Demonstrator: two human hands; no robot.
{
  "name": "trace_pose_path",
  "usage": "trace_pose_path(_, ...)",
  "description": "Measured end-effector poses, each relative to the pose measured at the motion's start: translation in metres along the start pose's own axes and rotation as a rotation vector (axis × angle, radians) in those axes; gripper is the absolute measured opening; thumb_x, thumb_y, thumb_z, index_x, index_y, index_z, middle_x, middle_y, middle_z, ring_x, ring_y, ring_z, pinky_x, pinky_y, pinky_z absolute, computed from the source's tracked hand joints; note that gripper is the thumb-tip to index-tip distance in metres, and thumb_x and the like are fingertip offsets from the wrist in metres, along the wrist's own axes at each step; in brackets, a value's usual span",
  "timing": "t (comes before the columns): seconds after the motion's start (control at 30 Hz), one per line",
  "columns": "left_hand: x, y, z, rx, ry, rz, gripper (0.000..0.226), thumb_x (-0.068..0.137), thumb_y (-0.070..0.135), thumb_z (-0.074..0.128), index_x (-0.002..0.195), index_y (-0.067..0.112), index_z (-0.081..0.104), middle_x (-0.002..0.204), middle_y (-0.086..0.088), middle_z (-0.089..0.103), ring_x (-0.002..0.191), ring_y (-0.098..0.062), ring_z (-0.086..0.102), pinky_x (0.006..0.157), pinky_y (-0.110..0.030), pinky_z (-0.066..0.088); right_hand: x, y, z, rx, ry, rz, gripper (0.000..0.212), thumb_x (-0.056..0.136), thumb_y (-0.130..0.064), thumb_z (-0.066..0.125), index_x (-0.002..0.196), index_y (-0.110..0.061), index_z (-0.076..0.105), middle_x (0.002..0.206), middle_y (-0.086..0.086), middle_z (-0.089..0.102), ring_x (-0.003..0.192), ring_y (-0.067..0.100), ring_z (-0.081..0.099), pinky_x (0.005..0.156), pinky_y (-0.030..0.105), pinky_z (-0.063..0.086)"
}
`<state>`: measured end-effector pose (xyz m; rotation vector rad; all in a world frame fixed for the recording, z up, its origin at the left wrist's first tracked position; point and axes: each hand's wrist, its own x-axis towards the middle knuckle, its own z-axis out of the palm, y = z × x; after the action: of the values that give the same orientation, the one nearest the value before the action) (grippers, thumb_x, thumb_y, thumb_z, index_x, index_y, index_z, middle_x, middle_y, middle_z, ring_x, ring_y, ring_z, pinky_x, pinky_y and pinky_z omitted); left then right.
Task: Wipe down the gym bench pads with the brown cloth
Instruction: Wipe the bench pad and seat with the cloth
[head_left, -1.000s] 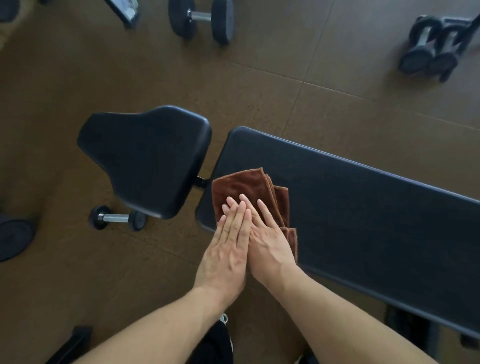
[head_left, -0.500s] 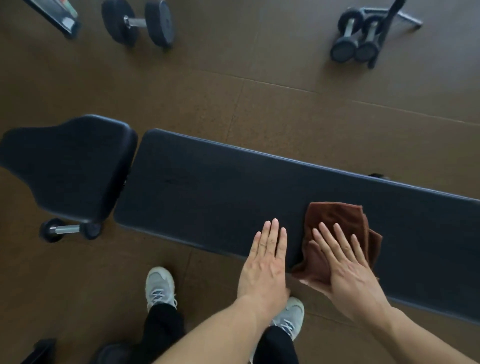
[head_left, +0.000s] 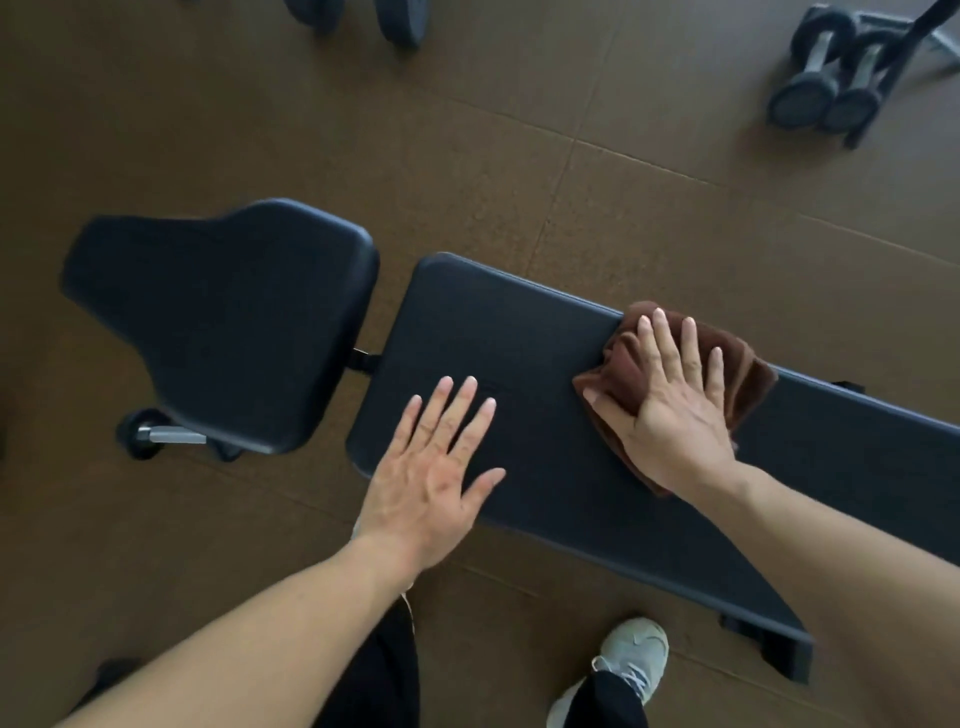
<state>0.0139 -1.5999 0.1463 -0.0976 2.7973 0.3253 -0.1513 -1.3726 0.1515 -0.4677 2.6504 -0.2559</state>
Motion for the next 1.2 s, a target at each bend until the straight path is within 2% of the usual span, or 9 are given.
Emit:
trace_pose_path(0.13,-0.005,-0.058,-0.015,-0.055,0.013,-0.112,0.078,0.101,0.066,0.028,0.162,0.021,0.012,0.171,-0.003,0.002,0.157,-0.019,-0.005,0.126,-0.048,0.01,0.04,-0.087,0.006,-0.027,-0.001,-0.063,0.098,0.094,-0.084,0.023,0.167,-0.024,-0.002,0.174,-0.009,-0.013,0.158,0.017,-0.022,0.127,0.048,-0.016)
trace_pose_path(0.27,-0.013,-0.093,-0.016,-0.233,0.015,-0.233,0.095,0.095,0.077,0.024,0.161,0.017,-0.007,0.169,0.002,-0.015,0.154,-0.009,-0.016,0.127,-0.038,-0.002,0.072,-0.181,0.018,-0.029,0.004,-0.184,0.093,0.098,-0.078,0.028,0.167,-0.022,0.002,0.175,-0.005,-0.009,0.159,0.021,-0.019,0.127,0.05,-0.015)
trace_pose_path(0.43,-0.034,-0.117,-0.025,-0.397,-0.047,-0.168,0.087,0.102,0.06,0.034,0.157,0.024,-0.022,0.165,0.011,-0.028,0.149,0.002,-0.025,0.126,-0.027,-0.006,0.055,-0.236,0.042,-0.1,0.007,-0.246,0.08,0.099,-0.064,0.032,0.166,-0.02,0.023,0.175,-0.004,0.01,0.16,0.023,-0.018,0.128,0.054,-0.01)
trace_pose_path(0.57,-0.048,-0.135,-0.029,-0.476,-0.046,-0.228,0.08,0.103,0.03,0.042,0.158,0.031,-0.017,0.167,0.015,-0.017,0.151,0.005,-0.015,0.127,-0.034,0.009,0.009,-0.237,0.059,-0.071,-0.017,-0.308,0.077,0.096,-0.058,0.035,0.164,-0.021,0.03,0.174,-0.004,0.016,0.161,0.023,-0.014,0.129,0.054,-0.006)
trace_pose_path(0.77,-0.042,-0.122,-0.036,-0.427,-0.04,-0.228,0.068,0.099,0.04,0.022,0.159,0.03,-0.008,0.168,0.014,-0.008,0.152,0.005,-0.01,0.127,-0.032,0.01,-0.025,-0.218,0.067,-0.006,-0.022,-0.374,0.071,0.1,-0.056,0.037,0.163,-0.024,0.032,0.174,-0.007,0.014,0.161,0.02,-0.008,0.13,0.053,0.003)
trace_pose_path(0.9,-0.011,-0.091,-0.048,-0.509,-0.013,-0.281,0.074,0.102,0.028,0.036,0.161,0.027,-0.007,0.169,0.012,-0.006,0.153,0.003,-0.006,0.127,-0.029,0.007,0.01,-0.206,0.05,-0.008,-0.034,-0.368,0.074,0.099,-0.057,0.033,0.165,-0.025,0.024,0.175,-0.007,0.007,0.161,0.02,-0.013,0.13,0.052,0.0)
trace_pose_path(1.03,0.034,-0.059,-0.06,-0.553,0.025,-0.474,0.077,0.102,0.027,0.043,0.162,0.02,-0.004,0.171,0.003,-0.001,0.155,-0.007,0.0,0.125,-0.027,0.004,0.064,-0.202,0.025,-0.013,-0.03,-0.318,0.075,0.099,-0.062,0.029,0.165,-0.027,0.023,0.175,-0.006,0.007,0.161,0.025,-0.012,0.128,0.052,-0.009)
trace_pose_path(1.1,0.055,-0.043,-0.07,-0.59,0.049,-0.55,0.077,0.102,0.027,0.043,0.162,0.019,-0.004,0.171,0.0,0.0,0.156,-0.01,0.001,0.126,-0.03,0.005,0.086,-0.198,0.013,0.019,-0.029,-0.308,0.074,0.098,-0.066,0.032,0.163,-0.03,0.027,0.173,-0.005,0.017,0.161,0.029,0.002,0.129,0.051,-0.001)
trace_pose_path(1.2,0.079,-0.019,-0.079,-0.547,0.018,-0.545,0.084,0.101,0.036,0.048,0.161,0.02,-0.009,0.171,-0.001,-0.007,0.156,-0.014,-0.003,0.127,-0.035,0.003,0.106,-0.172,-0.007,0.064,-0.046,-0.251,0.072,0.094,-0.069,0.038,0.157,-0.035,0.033,0.156,-0.002,0.047,0.142,0.03,0.044,0.116,0.049,0.03)
